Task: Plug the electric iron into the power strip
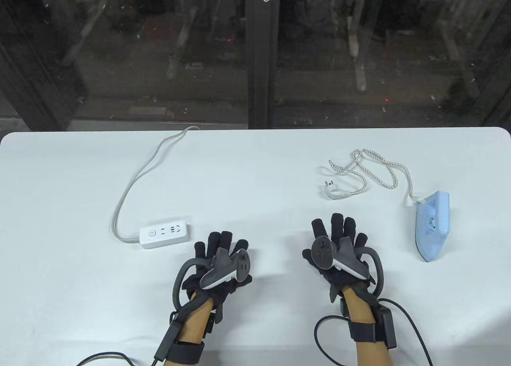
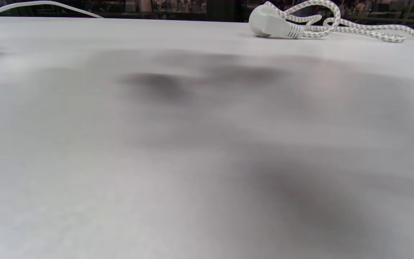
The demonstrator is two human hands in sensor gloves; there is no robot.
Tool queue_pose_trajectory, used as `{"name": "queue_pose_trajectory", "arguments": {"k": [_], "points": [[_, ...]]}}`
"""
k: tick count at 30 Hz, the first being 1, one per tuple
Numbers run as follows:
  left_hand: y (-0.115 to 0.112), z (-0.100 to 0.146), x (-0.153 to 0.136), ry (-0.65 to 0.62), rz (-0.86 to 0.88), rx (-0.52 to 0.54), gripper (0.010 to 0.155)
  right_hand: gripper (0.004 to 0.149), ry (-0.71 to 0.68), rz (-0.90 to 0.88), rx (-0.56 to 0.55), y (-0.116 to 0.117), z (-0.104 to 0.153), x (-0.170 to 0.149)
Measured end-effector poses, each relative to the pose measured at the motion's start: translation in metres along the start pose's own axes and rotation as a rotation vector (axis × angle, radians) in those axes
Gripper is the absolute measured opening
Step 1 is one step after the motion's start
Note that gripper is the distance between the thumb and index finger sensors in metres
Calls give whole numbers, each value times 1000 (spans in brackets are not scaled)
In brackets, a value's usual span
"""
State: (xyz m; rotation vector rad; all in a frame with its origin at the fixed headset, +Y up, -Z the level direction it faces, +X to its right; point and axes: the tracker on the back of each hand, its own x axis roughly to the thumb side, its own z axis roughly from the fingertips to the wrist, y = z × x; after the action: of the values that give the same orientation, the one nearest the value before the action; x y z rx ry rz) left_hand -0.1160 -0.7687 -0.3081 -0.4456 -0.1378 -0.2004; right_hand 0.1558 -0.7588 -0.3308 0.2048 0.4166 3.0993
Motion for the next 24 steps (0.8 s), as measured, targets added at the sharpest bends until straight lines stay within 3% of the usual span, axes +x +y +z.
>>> {"name": "queue_pose_trajectory", "arguments": {"k": [14, 19, 24], "points": [[3, -7, -14, 35, 29, 4, 83, 79, 10, -5, 2, -1, -3, -7], [11, -15, -49, 105, 72, 38, 87, 80, 15, 3, -8, -3, -3, -10], [17, -25, -112, 278, 61, 25, 93, 80, 15, -10, 1, -4, -3, -15]]}}
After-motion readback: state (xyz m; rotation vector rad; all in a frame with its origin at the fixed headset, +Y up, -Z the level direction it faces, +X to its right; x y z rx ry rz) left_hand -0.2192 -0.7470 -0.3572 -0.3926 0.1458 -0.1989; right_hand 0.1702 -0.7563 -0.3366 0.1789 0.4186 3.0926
